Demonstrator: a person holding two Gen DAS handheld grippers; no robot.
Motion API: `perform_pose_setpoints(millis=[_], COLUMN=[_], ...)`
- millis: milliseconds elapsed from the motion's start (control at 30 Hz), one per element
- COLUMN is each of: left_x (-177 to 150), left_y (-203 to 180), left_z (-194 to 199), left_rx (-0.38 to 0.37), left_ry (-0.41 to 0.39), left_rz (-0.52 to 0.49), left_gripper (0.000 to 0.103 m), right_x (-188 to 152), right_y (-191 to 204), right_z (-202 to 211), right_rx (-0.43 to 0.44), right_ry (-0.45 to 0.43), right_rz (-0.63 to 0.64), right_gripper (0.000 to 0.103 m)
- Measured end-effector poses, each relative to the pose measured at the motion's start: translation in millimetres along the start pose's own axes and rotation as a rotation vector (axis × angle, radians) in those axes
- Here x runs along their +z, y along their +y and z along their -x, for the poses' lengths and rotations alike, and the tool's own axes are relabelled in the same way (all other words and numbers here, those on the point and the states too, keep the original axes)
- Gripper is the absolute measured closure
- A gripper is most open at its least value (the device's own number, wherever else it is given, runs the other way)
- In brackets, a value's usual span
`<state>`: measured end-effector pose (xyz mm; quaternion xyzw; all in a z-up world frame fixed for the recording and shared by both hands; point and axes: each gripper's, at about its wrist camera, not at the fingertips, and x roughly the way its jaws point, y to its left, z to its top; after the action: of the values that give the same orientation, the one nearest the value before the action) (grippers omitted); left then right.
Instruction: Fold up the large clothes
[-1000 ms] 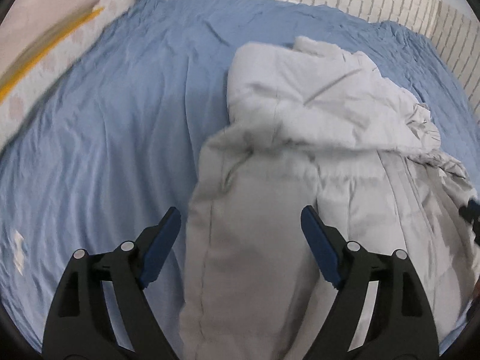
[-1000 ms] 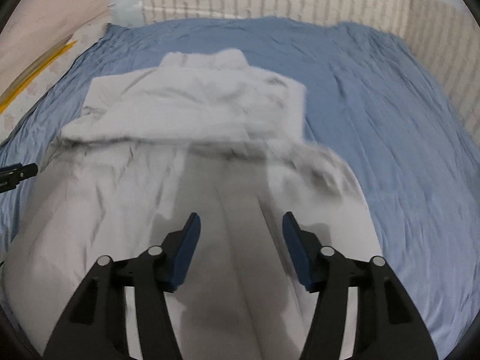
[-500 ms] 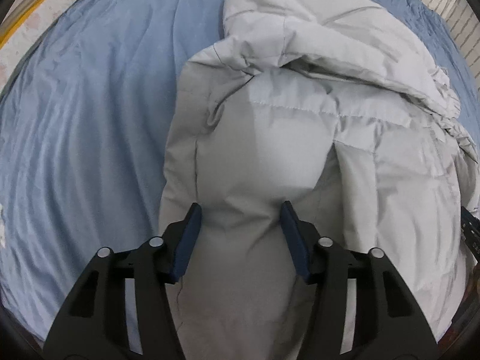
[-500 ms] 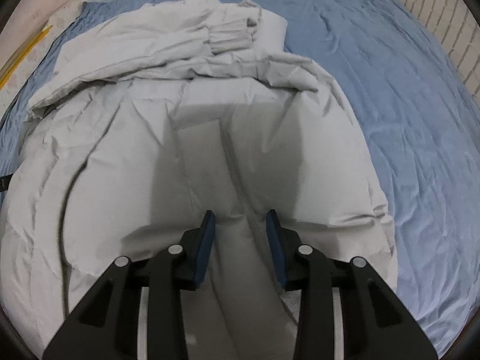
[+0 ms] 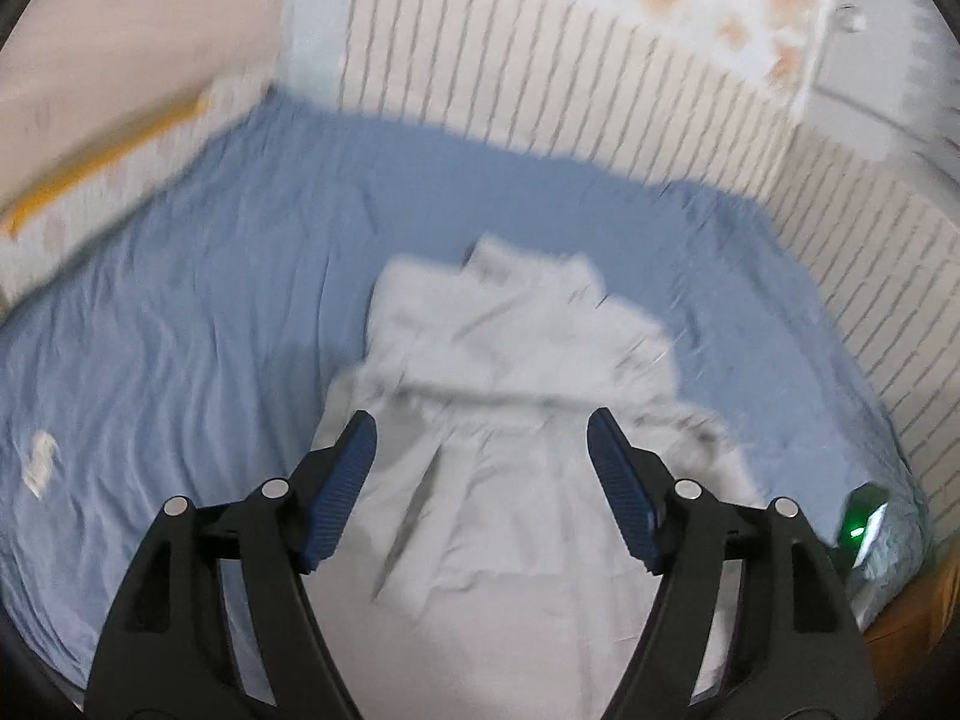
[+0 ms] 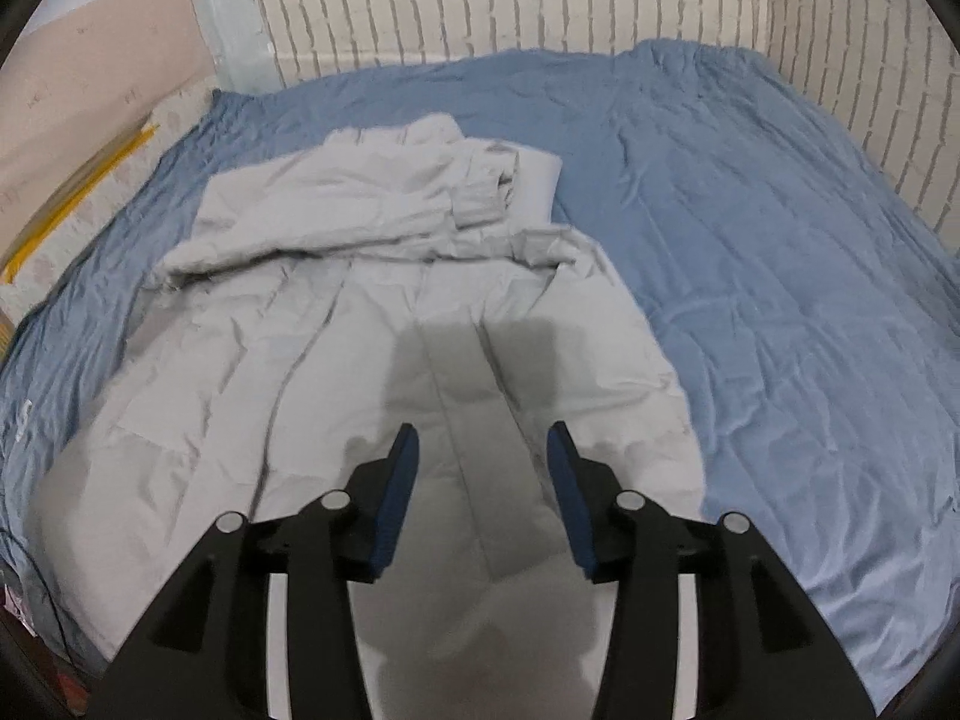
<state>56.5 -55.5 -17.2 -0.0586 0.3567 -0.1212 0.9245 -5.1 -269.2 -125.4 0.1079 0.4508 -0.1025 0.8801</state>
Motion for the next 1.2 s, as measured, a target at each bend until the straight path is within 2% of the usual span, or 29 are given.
perform_pose_setpoints(millis=[133,267,333,400,467,500,533,600,800,967,1000,1033,1067,1100,1133,1167,1200], left_x=[17,29,29,27,18,13,2,-14,-83,-134,-142,-148,-156,-164,-172,-171,-172], left_y=[-31,-52,-57,-65,-65,-66,-66,-54,30,100,111,118,121,129,140,141,142], left_z=[54,111,138,149,160,159,154,142,62,6,-3,-13,-29,-43,-54,-65,-70], left_rx=[-0.035,-0.116,-0.120,-0.136,-0.111,-0.077,-0.015,0.066,0.191,0.281,0.289,0.298,0.298,0.284,0.262,0.260,0.268], left_ry=[-0.105,-0.214,-0.249,-0.256,-0.271,-0.283,-0.298,-0.290,-0.100,0.006,0.029,0.060,0.125,0.193,0.252,0.265,0.263], left_rz=[-0.010,0.026,0.019,0.031,0.030,0.005,-0.040,-0.079,-0.049,0.006,0.012,0.014,0.009,0.009,0.015,0.025,0.025], left_gripper=[0.027,0.027,0.027,0.017,0.010,0.006,0.006,0.006,0.006,0.008,0.016,0.022,0.047,0.078,0.087,0.088,0.088], right_x=[4,11,14,16,16,13,10,-4,-49,-80,-85,-91,-95,-99,-99,-99,-97], right_y=[3,6,8,10,12,11,10,8,-6,-16,-17,-19,-20,-21,-21,-21,-20], right_z=[26,56,73,88,103,110,113,112,88,55,48,37,30,21,16,11,6], right_rx=[0.003,0.013,0.011,0.006,-0.006,-0.018,-0.026,-0.045,-0.080,-0.094,-0.106,-0.120,-0.126,-0.129,-0.131,-0.136,-0.142], right_ry=[-0.046,-0.103,-0.133,-0.158,-0.179,-0.195,-0.205,-0.212,-0.192,-0.123,-0.101,-0.067,-0.047,-0.022,-0.011,0.001,0.013], right_rz=[0.020,0.036,0.049,0.059,0.068,0.069,0.068,0.067,0.037,0.030,0.034,0.042,0.044,0.039,0.036,0.036,0.040], right_gripper=[0.058,0.058,0.058,0.058,0.055,0.051,0.044,0.043,0.043,0.041,0.041,0.048,0.058,0.060,0.068,0.080,0.085])
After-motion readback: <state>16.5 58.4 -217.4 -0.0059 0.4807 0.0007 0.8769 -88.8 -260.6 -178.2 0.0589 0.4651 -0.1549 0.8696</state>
